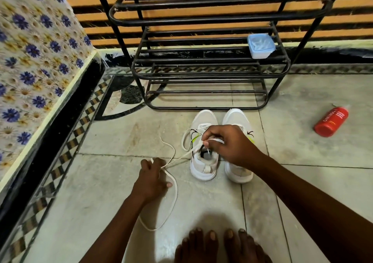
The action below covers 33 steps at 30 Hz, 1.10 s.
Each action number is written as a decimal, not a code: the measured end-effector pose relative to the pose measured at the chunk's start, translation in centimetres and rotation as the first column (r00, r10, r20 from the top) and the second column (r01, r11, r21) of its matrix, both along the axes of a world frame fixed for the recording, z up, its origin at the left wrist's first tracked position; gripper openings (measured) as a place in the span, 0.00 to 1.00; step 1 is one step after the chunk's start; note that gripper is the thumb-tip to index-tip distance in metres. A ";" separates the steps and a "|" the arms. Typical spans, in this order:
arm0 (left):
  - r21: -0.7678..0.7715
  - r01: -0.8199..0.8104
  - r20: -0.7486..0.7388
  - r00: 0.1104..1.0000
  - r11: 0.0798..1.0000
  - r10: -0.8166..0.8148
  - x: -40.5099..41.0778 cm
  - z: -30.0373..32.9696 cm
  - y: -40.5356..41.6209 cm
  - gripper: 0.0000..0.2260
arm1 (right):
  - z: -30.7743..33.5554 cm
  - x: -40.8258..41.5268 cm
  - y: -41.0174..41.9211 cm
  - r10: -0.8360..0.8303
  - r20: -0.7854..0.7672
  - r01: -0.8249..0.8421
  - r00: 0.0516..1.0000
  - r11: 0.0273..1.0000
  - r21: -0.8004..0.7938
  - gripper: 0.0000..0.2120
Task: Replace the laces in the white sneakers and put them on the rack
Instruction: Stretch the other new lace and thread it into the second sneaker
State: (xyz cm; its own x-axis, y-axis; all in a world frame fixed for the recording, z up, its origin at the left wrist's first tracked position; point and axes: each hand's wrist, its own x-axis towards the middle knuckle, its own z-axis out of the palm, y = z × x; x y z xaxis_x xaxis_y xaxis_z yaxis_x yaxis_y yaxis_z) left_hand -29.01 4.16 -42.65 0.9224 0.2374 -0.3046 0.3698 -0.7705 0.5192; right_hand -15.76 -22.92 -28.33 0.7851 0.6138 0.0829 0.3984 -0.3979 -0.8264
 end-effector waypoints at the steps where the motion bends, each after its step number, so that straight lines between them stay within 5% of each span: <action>1: 0.010 -0.015 0.008 1.000 1.000 0.015 0.0 0.1 -0.2 0.29 | 0.0 -0.1 0.2 0.006 -0.007 -0.006 1.000 1.000 -0.002 0.03; 4: 0.109 -0.012 0.002 1.000 0.994 0.011 0.5 1.0 -0.8 0.11 | 0.1 -0.4 0.5 0.006 -0.018 -0.006 1.000 1.000 -0.013 0.06; 8: 0.126 0.137 -0.036 0.990 0.983 -0.134 0.9 3.6 -1.7 0.03 | 0.1 -0.6 0.3 0.012 -0.024 -0.012 1.000 1.000 -0.003 0.06; 11: -0.039 0.165 -0.042 0.985 0.986 -0.166 0.8 6.4 -2.8 0.18 | 0.3 -0.5 -0.3 0.005 0.001 -0.005 1.000 1.000 0.020 0.03; 19: -0.374 0.423 -0.004 0.889 0.825 -0.458 1.5 15.6 -9.2 0.07 | 1.6 -0.2 -3.3 -0.091 0.000 0.091 0.996 0.990 0.104 0.04; 23: -0.319 0.504 0.102 0.860 0.802 -0.500 2.6 17.0 -12.4 0.10 | 2.3 -0.1 -5.0 -0.131 -0.038 0.134 0.991 0.982 0.130 0.04; 28: -0.172 0.417 0.219 0.900 0.893 -0.378 3.2 14.2 -16.2 0.14 | 2.6 0.2 -7.0 -0.171 -0.038 0.174 0.985 0.973 0.154 0.04; 33: -0.154 0.428 0.124 0.902 0.891 -0.412 2.5 12.1 -17.8 0.05 | 2.5 0.2 -8.8 -0.126 0.084 0.126 0.988 0.992 0.003 0.10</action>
